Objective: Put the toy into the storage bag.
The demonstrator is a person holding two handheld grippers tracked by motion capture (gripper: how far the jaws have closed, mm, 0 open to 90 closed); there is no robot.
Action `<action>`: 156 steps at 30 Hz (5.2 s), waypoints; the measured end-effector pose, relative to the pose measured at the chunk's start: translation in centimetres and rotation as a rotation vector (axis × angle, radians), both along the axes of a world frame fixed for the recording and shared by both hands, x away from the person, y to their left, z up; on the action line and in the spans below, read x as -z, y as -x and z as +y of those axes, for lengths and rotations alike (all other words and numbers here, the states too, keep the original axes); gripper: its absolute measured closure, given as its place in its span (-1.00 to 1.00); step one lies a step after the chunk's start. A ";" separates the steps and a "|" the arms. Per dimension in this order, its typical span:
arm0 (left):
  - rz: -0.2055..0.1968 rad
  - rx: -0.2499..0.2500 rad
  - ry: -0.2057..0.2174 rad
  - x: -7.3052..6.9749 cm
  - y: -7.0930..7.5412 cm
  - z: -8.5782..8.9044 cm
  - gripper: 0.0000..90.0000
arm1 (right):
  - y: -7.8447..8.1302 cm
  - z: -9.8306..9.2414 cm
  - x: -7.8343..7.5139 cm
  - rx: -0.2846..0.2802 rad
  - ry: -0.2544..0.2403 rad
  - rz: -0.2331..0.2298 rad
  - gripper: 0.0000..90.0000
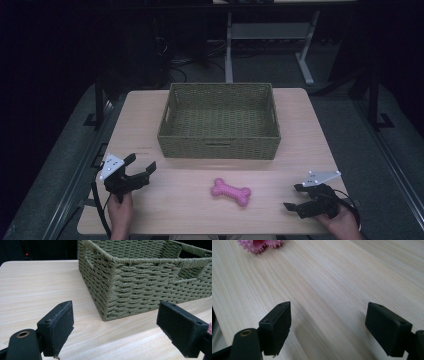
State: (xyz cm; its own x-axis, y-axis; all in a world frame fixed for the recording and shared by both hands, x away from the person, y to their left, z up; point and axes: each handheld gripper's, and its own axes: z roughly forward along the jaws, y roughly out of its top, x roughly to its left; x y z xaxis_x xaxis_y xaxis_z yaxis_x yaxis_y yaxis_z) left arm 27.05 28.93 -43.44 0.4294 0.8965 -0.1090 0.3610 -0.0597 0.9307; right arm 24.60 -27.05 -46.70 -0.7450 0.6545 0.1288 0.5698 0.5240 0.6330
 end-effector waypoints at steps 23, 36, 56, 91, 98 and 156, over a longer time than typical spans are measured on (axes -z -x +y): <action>0.001 0.019 -0.011 0.1 0.1 -0.2 -0.70 | -1.4 3.9 -3.3 -0.105 0.038 -0.029 -0.58; 0.002 0.020 -0.008 0.1 0.0 0.0 -0.70 | -2.6 8.0 -5.2 -0.225 0.072 -0.003 -0.61; 0.007 0.012 0.006 0.1 0.0 0.3 -0.70 | -4.3 12.5 -6.6 -0.343 0.114 0.011 -0.63; 0.005 -0.002 0.022 0.1 -0.1 0.8 -0.70 | -5.9 18.1 -5.5 -0.451 0.213 0.066 -0.42; 0.002 -0.001 0.023 0.1 -0.1 0.8 -0.70 | -6.2 19.0 -4.7 -0.460 0.238 0.094 -0.28; 0.005 -0.011 0.033 0.1 -0.2 1.1 -0.70 | -7.6 17.0 -6.4 -0.565 0.244 0.094 0.29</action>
